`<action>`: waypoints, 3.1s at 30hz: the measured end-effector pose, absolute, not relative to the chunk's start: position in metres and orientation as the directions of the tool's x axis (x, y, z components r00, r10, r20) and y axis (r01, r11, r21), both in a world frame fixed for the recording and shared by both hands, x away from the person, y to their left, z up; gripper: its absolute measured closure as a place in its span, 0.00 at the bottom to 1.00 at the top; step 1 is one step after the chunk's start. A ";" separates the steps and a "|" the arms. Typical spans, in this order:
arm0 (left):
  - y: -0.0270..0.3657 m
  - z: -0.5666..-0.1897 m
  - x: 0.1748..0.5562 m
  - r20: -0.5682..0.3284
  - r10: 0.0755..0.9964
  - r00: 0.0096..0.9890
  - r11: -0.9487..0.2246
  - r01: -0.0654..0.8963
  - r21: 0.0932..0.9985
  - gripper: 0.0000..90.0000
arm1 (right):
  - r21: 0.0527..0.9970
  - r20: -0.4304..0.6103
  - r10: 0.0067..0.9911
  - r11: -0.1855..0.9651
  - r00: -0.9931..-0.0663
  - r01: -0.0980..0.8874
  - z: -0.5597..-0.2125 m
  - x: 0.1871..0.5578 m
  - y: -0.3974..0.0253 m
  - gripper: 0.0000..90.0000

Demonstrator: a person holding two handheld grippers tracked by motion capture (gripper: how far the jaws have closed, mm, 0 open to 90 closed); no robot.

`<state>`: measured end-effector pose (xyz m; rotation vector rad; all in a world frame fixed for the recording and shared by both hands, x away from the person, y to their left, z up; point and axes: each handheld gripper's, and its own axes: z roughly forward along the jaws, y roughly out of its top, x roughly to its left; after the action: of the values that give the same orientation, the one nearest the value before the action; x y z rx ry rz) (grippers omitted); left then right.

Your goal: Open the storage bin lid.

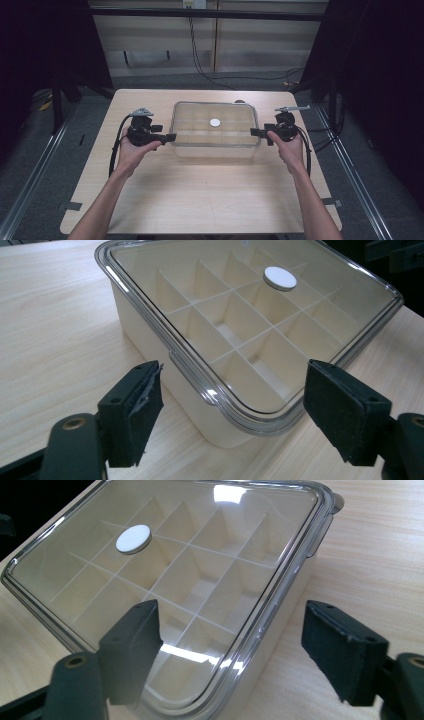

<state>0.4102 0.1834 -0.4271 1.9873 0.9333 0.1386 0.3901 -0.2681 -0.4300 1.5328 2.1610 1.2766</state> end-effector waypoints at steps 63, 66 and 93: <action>0.148 -0.449 0.445 -0.318 0.648 0.692 -0.328 0.631 0.703 0.16 | 0.697 0.282 0.868 0.108 -0.410 0.709 -0.452 0.423 -0.238 0.13; 0.148 -0.449 0.445 -0.322 0.650 0.688 -0.325 0.635 0.701 0.16 | 0.696 0.273 0.873 0.111 -0.404 0.709 -0.451 0.423 -0.237 0.14; 0.157 -0.437 0.432 -0.266 0.658 0.705 -0.283 0.559 0.779 0.41 | 0.779 0.293 0.883 0.003 -0.368 0.627 -0.434 0.408 -0.255 0.50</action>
<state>0.4316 0.1565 -0.4370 1.9655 0.9359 0.1321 0.4084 -0.2551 -0.4339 1.5703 2.0027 1.2986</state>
